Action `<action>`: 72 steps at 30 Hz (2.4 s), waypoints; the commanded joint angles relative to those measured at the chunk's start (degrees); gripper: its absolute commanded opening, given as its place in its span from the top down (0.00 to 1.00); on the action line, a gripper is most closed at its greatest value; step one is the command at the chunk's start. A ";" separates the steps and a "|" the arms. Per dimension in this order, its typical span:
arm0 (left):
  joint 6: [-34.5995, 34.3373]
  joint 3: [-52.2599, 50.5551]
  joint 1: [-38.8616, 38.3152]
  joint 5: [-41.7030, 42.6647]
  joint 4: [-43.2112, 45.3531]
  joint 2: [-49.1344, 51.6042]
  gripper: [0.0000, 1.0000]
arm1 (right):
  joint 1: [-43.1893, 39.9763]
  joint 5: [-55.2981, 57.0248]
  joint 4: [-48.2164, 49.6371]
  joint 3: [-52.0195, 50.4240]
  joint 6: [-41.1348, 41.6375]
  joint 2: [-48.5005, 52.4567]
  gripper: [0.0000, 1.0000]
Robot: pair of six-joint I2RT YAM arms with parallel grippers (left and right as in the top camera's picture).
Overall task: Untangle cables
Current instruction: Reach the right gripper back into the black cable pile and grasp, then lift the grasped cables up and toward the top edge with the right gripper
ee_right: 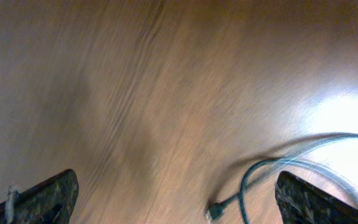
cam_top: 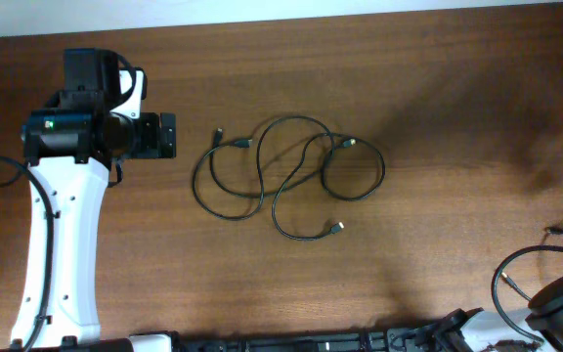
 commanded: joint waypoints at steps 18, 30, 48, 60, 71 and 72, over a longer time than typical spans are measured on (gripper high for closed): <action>0.72 0.55 0.24 -0.44 -0.04 0.09 0.01 | 21.44 -22.27 -17.27 0.11 -9.86 0.04 0.01; 0.72 0.55 0.24 -0.44 -0.04 0.09 0.01 | 56.92 -21.99 -7.08 0.11 -6.38 5.92 0.01; 0.72 0.55 0.24 -0.44 -0.04 0.09 0.01 | 82.42 -21.55 5.92 0.00 10.10 16.28 0.01; 0.72 0.55 0.24 -0.44 -0.04 0.09 0.01 | 86.95 -6.36 8.31 -0.17 20.94 17.22 0.07; 0.72 0.55 0.24 -0.42 -0.07 0.09 0.01 | 87.93 -3.37 10.47 -0.17 23.87 22.60 0.64; 0.72 0.55 0.24 -0.44 -0.07 0.09 0.01 | 87.93 -3.37 10.47 -0.17 23.87 22.64 0.90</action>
